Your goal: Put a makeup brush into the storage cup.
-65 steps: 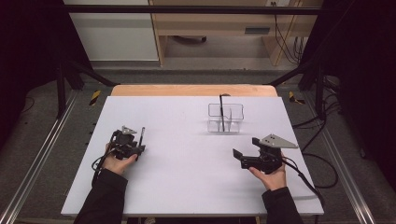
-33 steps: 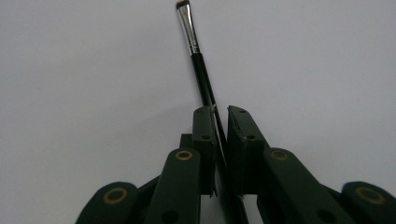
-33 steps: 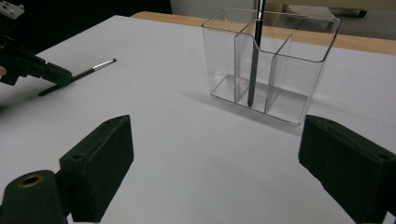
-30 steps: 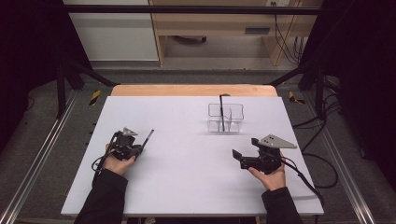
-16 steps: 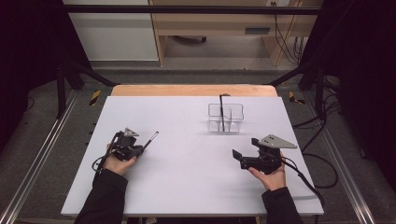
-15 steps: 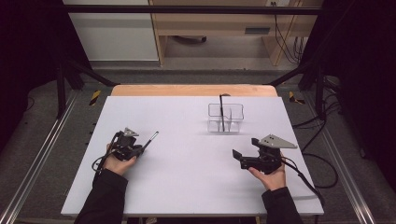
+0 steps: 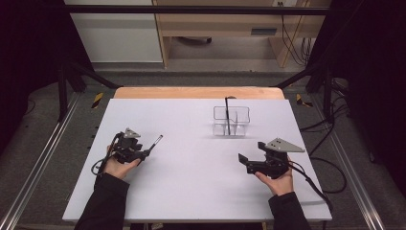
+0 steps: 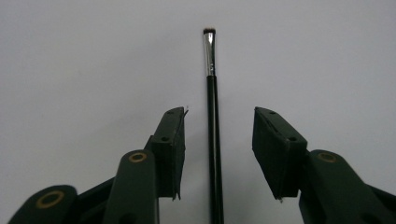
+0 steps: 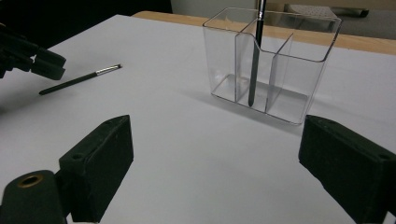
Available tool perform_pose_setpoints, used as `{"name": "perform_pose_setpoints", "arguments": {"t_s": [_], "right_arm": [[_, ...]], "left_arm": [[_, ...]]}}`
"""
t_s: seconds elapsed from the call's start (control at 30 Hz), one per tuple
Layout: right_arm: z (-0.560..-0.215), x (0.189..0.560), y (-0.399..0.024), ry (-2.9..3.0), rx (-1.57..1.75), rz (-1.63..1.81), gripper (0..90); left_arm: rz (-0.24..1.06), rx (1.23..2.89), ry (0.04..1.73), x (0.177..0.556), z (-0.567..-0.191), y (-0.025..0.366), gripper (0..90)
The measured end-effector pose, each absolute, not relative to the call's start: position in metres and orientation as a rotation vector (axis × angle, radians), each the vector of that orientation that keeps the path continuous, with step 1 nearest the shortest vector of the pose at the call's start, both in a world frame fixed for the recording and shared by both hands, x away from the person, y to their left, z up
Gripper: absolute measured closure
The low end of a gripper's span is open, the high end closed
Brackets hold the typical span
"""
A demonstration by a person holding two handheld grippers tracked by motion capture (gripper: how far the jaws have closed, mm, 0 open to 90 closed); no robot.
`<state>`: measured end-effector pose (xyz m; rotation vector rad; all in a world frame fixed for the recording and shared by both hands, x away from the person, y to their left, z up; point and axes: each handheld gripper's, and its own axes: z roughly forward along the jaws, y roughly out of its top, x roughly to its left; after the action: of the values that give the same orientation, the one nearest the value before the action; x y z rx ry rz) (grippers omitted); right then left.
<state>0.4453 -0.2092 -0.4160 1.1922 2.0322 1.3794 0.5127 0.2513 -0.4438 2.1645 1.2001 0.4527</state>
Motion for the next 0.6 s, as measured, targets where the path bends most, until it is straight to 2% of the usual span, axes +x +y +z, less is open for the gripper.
{"name": "perform_pose_setpoints", "arguments": {"t_s": [0.2, 0.6], "right_arm": [[-0.415, 0.445, -0.21, 2.03, 1.196, 1.384, 10.7], [-0.416, 0.446, -0.208, 2.035, 1.2, 1.383, 10.7]], "left_arm": [[0.461, 2.168, 1.18, 0.512, -0.434, 0.249, 41.1], [0.473, 2.199, 1.135, 0.517, -0.42, 0.241, 31.3]]}}
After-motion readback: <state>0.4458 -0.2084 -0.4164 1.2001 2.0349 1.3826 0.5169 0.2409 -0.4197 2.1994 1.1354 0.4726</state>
